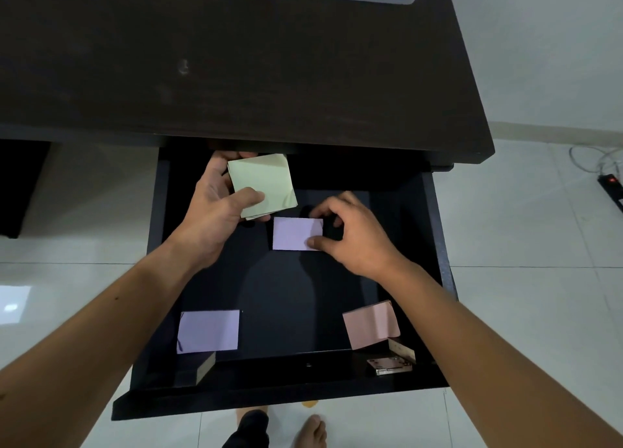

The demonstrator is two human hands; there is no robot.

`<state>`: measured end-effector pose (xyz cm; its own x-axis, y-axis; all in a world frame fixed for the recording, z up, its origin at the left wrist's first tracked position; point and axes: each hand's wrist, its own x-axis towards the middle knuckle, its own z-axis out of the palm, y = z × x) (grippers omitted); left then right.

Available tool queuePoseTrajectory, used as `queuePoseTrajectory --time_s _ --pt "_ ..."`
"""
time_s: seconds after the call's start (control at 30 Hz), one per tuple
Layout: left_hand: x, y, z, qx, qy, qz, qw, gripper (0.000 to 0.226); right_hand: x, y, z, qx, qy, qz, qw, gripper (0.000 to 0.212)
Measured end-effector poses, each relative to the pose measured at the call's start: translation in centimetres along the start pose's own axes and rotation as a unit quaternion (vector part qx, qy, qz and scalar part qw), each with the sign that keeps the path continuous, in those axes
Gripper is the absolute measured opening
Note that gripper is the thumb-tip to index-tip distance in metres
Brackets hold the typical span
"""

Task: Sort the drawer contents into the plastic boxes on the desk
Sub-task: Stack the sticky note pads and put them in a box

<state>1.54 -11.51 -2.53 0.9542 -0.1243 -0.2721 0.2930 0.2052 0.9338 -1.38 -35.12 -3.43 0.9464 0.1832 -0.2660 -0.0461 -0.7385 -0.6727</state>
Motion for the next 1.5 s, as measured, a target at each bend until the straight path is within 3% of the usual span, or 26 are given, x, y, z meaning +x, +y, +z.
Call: queuePoseTrajectory --time_s 0.17,0.4,0.73,0.97,1.13,1.5 --pt "0.0 -0.3 0.0 0.001 -0.028 -0.006 1.0 0.05 -1.0 0.4 -1.5 0.098 -0.006 0.04 0.994 0.024" --pt "-0.7 -0.7 0.5 0.02 -0.081 -0.023 0.996 0.051 -3.5 1.2 -4.2 0.217 0.001 0.056 0.975 0.021" --pt "-0.9 -1.0 0.5 0.016 -0.091 -0.011 0.996 0.055 -3.5 0.4 -4.8 0.385 -0.007 0.013 0.923 0.019" --pt "-1.4 -0.5 1.0 -0.014 -0.123 -0.065 0.99 0.035 -1.7 -1.1 -4.0 0.376 0.034 0.006 0.926 0.02" --pt "-1.6 -0.2 1.6 0.005 -0.153 -0.083 0.985 0.051 -0.8 -1.4 -3.4 0.381 0.046 0.011 0.923 0.02" --pt "-1.2 -0.9 1.9 0.003 -0.151 -0.108 0.983 0.048 -0.9 -0.4 -2.7 0.374 0.036 0.023 0.926 0.023"
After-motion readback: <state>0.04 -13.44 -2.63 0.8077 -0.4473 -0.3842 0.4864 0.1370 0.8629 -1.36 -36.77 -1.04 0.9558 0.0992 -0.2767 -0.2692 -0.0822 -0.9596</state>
